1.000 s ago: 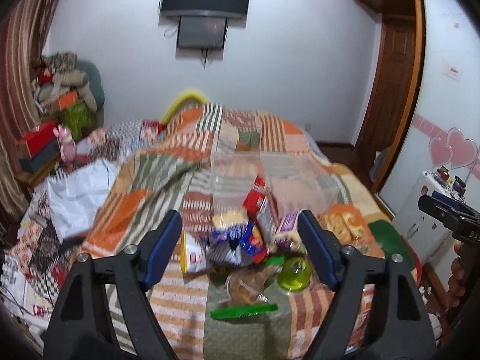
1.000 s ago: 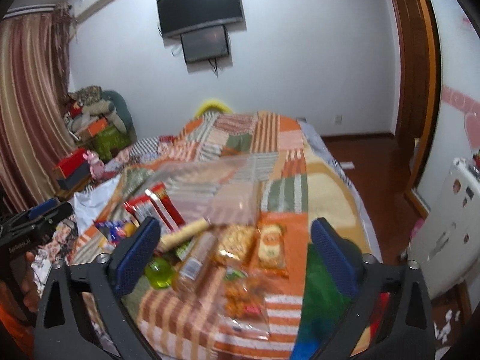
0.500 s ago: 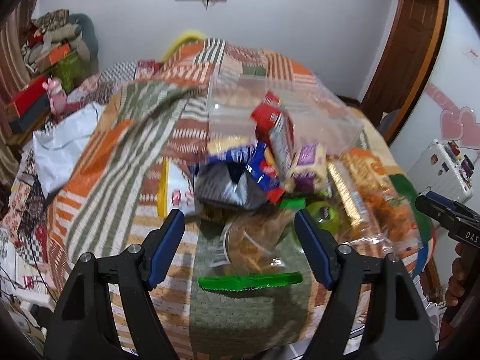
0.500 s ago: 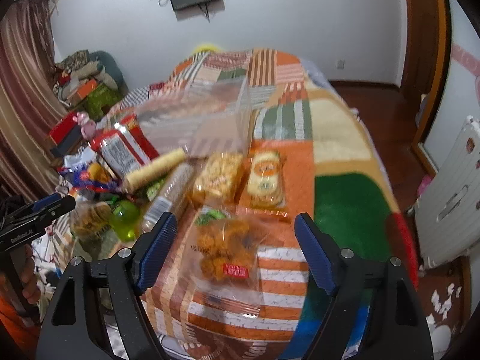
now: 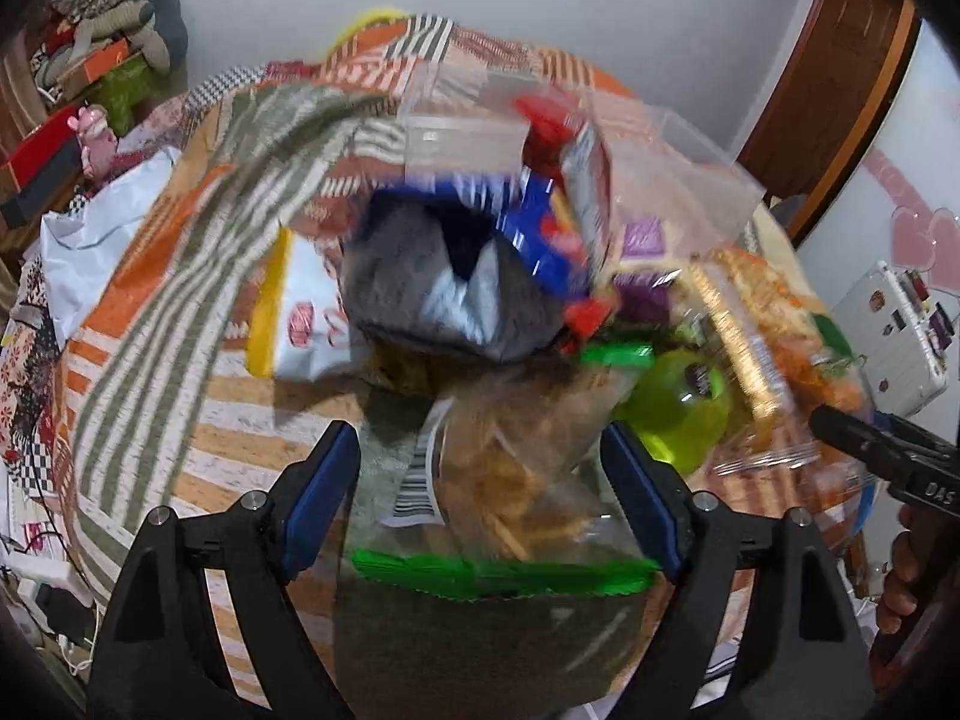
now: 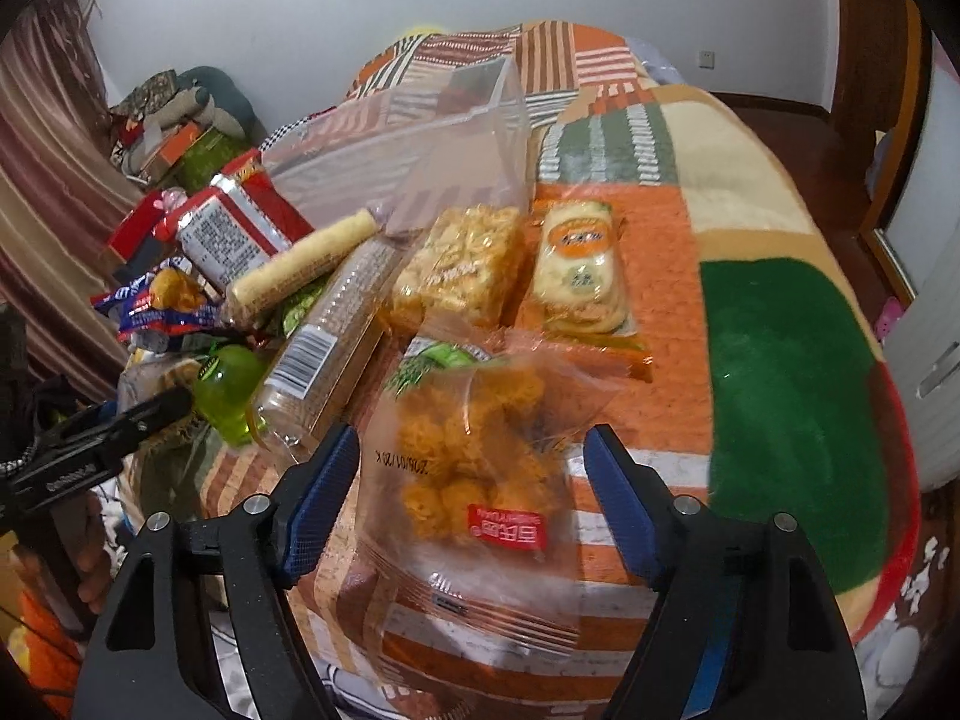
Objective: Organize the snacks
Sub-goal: 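Grasp the green-edged bread bag with the left tool while the right tool grasps the orange cookie bag, then lower both held bags into the clear plastic box and open both tools, then grasp the blue chip bag with the left tool while the right tool grasps the clear wafer roll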
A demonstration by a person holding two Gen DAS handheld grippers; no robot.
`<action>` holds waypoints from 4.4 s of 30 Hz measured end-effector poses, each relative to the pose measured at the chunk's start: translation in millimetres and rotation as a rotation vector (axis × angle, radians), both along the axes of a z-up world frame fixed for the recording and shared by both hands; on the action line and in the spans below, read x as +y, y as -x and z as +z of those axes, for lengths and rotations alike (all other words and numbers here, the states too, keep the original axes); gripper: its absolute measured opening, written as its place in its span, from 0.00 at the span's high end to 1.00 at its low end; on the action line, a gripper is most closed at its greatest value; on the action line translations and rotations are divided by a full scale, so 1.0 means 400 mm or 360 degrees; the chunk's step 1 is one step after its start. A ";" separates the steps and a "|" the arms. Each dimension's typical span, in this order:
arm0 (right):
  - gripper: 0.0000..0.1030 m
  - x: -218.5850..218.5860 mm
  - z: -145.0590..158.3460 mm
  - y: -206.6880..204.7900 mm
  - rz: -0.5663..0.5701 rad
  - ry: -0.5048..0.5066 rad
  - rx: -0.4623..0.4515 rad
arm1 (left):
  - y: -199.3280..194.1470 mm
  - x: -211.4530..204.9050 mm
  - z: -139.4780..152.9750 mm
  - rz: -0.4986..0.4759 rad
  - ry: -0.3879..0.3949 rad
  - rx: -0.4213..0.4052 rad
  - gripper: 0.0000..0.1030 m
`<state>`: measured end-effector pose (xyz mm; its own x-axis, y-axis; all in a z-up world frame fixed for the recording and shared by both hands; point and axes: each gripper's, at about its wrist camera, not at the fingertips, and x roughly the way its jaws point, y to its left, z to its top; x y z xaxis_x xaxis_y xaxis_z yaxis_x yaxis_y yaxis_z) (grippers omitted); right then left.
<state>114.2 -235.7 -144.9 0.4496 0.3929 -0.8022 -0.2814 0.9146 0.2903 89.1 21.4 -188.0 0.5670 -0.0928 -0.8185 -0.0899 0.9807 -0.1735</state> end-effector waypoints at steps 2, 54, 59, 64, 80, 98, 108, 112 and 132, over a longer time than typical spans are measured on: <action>0.35 0.004 -0.004 -0.002 -0.0003 -0.0008 0.0016 | 0.001 -0.002 -0.015 0.0012 -0.0001 0.0003 0.19; 0.48 0.123 0.250 -0.152 0.0025 -0.0135 -0.0643 | -0.141 0.064 0.332 0.0015 -0.0072 -0.0618 0.49; 0.48 0.146 0.237 -0.194 0.0030 -0.0121 -0.0637 | -0.211 0.081 0.317 0.0018 -0.0072 -0.0572 0.49; 0.48 0.166 0.218 -0.248 0.0033 -0.0115 -0.0592 | -0.273 0.087 0.294 0.0003 -0.0089 -0.0518 0.49; 0.48 0.235 0.121 -0.372 0.0142 0.0001 -0.0350 | -0.455 0.107 0.155 -0.0112 -0.0016 -0.0214 0.49; 0.42 0.231 0.094 -0.403 0.0150 0.0051 -0.0215 | -0.453 0.088 0.164 -0.0133 -0.0071 -0.0249 0.38; 0.36 0.198 0.178 -0.314 0.0142 0.0048 -0.0351 | -0.348 0.096 0.252 -0.0101 -0.0103 -0.0373 0.31; 0.34 0.181 0.207 -0.268 0.0140 0.0031 -0.0402 | -0.290 0.102 0.273 -0.0085 -0.0129 -0.0411 0.27; 0.26 0.167 0.172 -0.074 0.0185 0.0091 -0.0428 | -0.050 0.061 0.212 -0.0088 -0.0184 -0.0334 0.14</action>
